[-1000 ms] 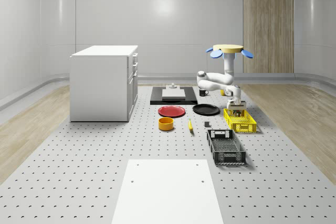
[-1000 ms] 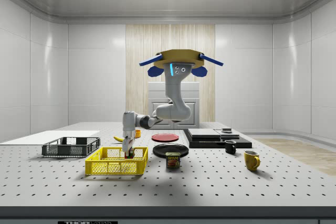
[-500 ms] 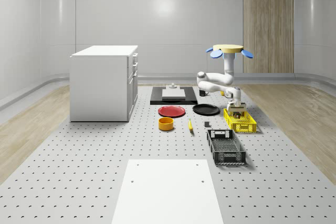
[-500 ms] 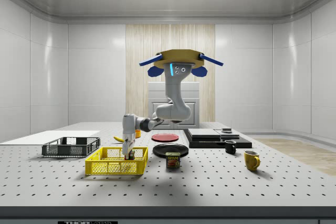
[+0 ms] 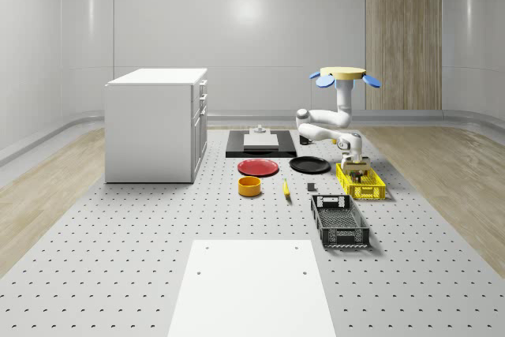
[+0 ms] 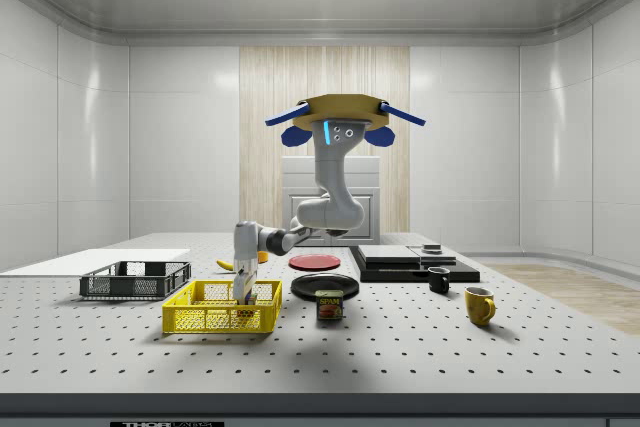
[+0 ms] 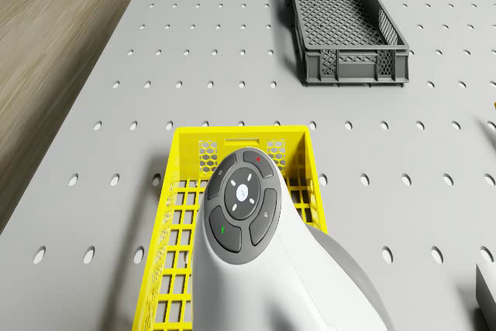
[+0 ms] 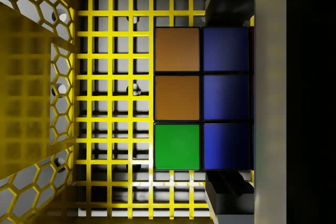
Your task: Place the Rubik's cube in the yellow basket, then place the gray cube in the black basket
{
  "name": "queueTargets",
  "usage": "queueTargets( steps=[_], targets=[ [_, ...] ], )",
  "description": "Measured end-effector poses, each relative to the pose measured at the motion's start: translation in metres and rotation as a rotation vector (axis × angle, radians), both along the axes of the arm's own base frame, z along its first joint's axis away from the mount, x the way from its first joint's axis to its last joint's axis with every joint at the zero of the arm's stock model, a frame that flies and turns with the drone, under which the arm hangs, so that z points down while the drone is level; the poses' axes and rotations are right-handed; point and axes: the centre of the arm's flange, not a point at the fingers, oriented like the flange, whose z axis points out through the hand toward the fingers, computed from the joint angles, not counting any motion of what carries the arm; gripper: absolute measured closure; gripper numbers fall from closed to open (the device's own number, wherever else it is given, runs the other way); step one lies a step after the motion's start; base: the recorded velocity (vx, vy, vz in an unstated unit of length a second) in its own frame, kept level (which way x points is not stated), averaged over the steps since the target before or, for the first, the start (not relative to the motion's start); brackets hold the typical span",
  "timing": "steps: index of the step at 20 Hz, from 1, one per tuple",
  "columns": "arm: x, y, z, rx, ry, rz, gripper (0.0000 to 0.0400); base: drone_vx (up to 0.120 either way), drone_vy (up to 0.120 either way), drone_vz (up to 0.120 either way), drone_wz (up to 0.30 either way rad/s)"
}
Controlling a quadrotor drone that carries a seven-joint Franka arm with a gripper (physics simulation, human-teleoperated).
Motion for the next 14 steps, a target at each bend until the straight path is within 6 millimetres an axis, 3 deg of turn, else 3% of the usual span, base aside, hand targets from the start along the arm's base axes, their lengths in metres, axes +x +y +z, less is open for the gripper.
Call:
queueTargets(
  steps=[5,12,14],
  targets=[
    [0.000,0.000,-0.019,0.000,0.000,0.000,0.0005,0.000,0.000,0.016,0.000],
    [0.000,0.000,-0.035,0.000,0.000,0.000,0.0001,0.000,0.000,0.120,0.000],
    [0.000,0.000,-0.037,0.000,0.000,0.000,0.0001,0.000,-0.080,0.120,0.000]
  ],
)
